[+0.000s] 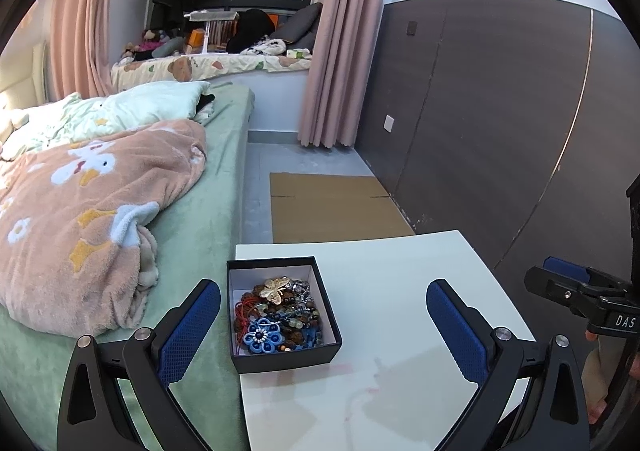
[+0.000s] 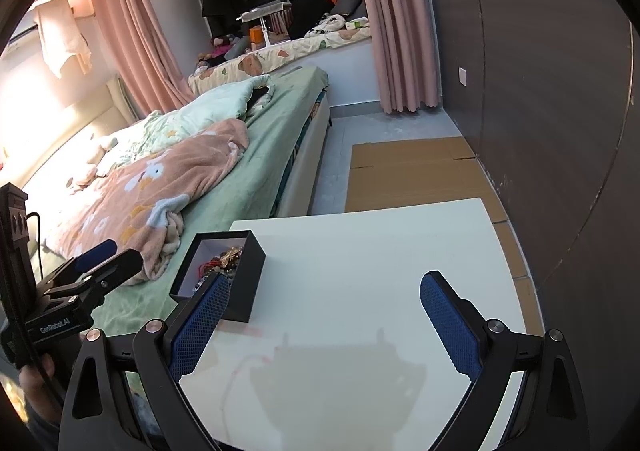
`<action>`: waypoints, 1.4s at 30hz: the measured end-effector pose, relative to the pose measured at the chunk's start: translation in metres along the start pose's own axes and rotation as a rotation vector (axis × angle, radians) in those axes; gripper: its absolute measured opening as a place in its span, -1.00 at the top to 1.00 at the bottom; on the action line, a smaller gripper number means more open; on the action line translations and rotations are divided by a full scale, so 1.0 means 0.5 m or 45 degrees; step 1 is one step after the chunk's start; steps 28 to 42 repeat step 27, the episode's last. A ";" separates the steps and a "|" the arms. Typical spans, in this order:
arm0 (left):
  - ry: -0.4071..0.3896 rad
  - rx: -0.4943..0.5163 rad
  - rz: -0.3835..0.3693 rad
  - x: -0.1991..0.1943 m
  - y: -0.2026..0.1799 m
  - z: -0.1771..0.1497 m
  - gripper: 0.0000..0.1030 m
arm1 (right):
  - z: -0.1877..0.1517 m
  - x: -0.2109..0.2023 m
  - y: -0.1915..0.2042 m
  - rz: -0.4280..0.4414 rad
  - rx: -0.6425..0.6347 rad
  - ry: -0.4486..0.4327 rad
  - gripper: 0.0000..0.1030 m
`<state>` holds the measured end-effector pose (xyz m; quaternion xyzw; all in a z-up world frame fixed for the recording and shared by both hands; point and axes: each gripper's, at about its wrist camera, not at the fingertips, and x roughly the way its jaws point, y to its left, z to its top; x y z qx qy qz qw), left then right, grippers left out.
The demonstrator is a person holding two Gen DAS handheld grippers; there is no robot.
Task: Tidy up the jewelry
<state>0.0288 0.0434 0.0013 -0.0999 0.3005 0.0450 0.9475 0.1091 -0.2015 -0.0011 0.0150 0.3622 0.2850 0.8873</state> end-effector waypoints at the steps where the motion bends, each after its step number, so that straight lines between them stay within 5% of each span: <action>1: 0.000 0.002 0.000 0.000 -0.001 0.001 -0.99 | 0.000 0.000 0.000 0.000 0.001 -0.001 -0.88; 42: -0.080 0.124 0.056 -0.015 -0.037 -0.003 -0.99 | -0.001 -0.001 -0.003 0.001 0.002 0.002 -0.88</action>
